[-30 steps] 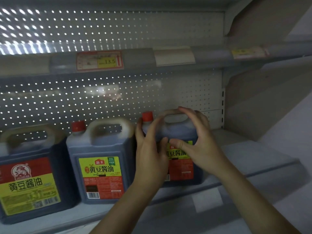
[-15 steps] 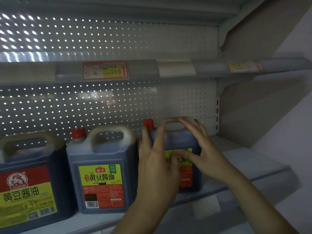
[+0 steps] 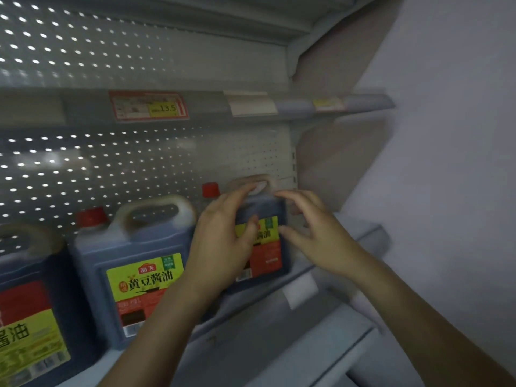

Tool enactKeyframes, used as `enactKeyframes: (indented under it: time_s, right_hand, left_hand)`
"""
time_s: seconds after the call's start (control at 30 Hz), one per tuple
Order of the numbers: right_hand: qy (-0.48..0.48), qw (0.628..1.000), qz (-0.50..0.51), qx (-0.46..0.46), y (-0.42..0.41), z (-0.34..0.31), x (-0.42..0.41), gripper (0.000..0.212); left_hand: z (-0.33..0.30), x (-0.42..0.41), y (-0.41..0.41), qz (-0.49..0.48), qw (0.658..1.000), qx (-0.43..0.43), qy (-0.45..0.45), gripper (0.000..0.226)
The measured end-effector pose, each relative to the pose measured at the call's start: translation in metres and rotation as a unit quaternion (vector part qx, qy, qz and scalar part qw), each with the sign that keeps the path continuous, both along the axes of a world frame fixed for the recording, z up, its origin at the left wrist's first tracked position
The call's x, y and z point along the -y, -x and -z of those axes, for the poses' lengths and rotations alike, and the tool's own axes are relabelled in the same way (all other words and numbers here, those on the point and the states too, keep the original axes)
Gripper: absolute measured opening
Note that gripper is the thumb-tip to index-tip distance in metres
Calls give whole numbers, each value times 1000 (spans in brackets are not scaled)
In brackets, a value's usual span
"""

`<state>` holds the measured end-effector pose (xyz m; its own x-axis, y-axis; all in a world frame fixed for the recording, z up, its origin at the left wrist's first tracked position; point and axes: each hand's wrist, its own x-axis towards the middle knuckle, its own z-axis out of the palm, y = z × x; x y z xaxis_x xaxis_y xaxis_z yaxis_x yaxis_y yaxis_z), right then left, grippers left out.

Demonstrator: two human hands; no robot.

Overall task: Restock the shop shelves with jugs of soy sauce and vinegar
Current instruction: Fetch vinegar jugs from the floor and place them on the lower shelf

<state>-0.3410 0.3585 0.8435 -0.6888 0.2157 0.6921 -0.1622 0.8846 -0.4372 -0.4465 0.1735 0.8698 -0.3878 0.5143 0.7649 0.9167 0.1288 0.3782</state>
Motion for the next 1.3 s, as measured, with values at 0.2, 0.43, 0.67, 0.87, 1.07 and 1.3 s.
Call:
enactKeyframes:
  time_s: [0.2, 0.43, 0.67, 0.87, 1.07, 1.3]
  right_hand:
    - [-53, 984, 166, 31, -66, 12, 53, 40]
    - [-110, 899, 403, 133, -157, 48, 168, 35]
    - [-92, 786, 559, 247, -268, 85, 287, 33]
    - [-57, 717, 622, 310, -360, 126, 379, 33]
    - [-25, 675, 652, 344, -438, 176, 461, 34]
    - [38, 647, 654, 391, -545, 239, 592, 38]
  left_hand:
    - [19, 12, 1, 58, 997, -44, 34, 50]
    - [75, 48, -44, 160, 975, -99, 116, 49]
    - [120, 88, -157, 337, 923, -106, 152, 39]
    - [163, 135, -251, 461, 861, -130, 169, 37]
    - [197, 198, -332, 512, 817, -198, 179, 33]
    - [253, 299, -441, 527, 771, -274, 229, 32]
